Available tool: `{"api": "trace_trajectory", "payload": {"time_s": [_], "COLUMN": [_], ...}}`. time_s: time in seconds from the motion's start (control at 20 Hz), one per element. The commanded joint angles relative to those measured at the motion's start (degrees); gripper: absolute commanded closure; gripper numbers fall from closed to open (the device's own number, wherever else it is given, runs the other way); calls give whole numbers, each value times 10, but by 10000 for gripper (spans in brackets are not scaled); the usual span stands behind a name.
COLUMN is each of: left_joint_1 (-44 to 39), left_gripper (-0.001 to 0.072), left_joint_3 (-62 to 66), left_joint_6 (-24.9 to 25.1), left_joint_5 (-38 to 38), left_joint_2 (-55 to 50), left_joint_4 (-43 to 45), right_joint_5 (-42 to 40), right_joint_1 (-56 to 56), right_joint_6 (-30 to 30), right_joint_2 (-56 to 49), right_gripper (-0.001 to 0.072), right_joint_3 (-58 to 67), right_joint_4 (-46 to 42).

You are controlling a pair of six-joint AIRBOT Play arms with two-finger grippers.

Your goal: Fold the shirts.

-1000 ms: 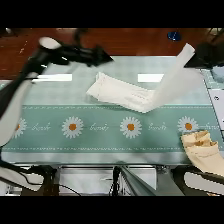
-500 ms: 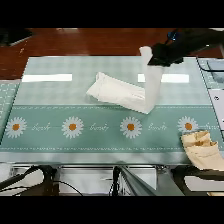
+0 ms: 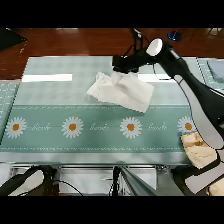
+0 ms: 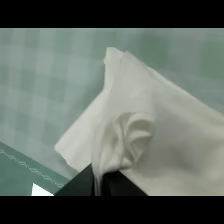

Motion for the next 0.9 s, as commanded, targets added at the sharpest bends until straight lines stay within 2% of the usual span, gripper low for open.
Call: {"api": "trace_trajectory", "payload": {"time_s": [0.0,0.15,0.3,0.4,0.5,0.65,0.75,0.85], "left_joint_1": [-56,-93,-97,-97,-97,-97,-97,-97], "left_gripper": [681,681,681,681,681,680,680,680], "left_joint_3": [0,0,0,-1,-12,-57,-92,-121], "left_joint_6": [2,6,6,5,6,6,6,26], "left_joint_5": [-20,-21,-21,-21,-18,-14,-14,-14], "left_joint_2": [6,6,5,4,2,-3,-13,-22], "left_joint_4": [1,1,5,24,45,76,80,81], "right_joint_5": [-101,-115,-115,-116,-113,-47,61,242], "right_joint_1": [33,49,53,53,45,7,-40,-98], "right_joint_6": [11,20,31,30,24,0,2,4], "right_joint_2": [-34,-46,-51,-49,-32,32,90,139], "right_gripper": [684,667,354,277,239,242,243,264], "right_joint_3": [1,1,1,1,1,1,1,1], "right_joint_4": [38,40,43,45,48,5,-121,-319]}}
